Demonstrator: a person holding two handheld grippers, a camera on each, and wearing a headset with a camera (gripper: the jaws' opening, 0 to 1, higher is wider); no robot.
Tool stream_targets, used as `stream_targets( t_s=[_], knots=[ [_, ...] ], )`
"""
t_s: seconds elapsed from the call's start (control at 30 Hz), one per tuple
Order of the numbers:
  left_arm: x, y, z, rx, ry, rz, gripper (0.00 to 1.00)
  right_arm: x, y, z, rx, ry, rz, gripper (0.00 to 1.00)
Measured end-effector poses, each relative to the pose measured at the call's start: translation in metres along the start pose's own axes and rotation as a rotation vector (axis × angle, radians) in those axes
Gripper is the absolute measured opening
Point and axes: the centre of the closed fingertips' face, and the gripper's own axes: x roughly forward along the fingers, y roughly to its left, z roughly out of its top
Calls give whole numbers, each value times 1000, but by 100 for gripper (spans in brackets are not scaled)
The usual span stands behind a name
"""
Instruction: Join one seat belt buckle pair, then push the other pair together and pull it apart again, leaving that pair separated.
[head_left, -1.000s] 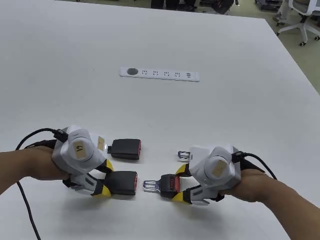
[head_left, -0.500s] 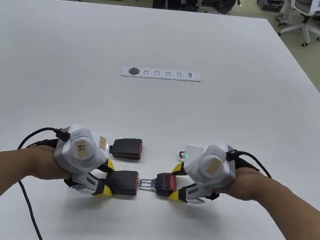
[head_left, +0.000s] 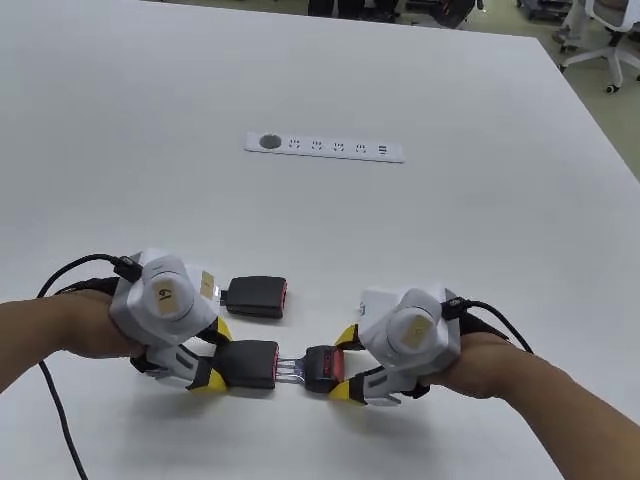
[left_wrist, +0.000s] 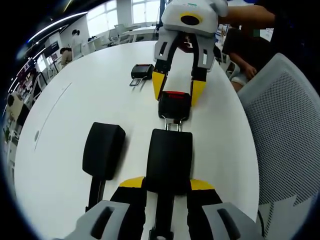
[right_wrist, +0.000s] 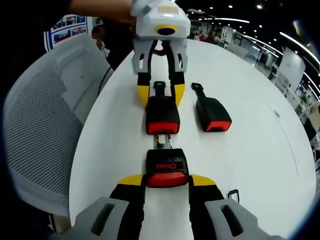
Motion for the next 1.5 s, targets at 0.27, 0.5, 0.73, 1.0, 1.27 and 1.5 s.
stream_targets(
  t_s=[0.27,0.5,0.73,1.0,1.27,1.5],
  knots=[
    [0,0,-1,-3,-8,3,32,4,-1,4,-11,-13,-2,30],
    [0,0,0,-1,-14,4,32,5,-1,5,5,-23,-6,30],
    [0,-2,2,2,-12,6,32,7,-2,3,12,-27,-7,29],
    [0,-2,2,5,-10,6,31,7,-1,3,25,-29,-8,29],
    [0,-4,4,8,-5,4,31,8,0,4,43,-25,-6,28],
    [-1,-4,4,7,-6,3,31,9,-2,4,49,-16,-5,28]
  ],
)
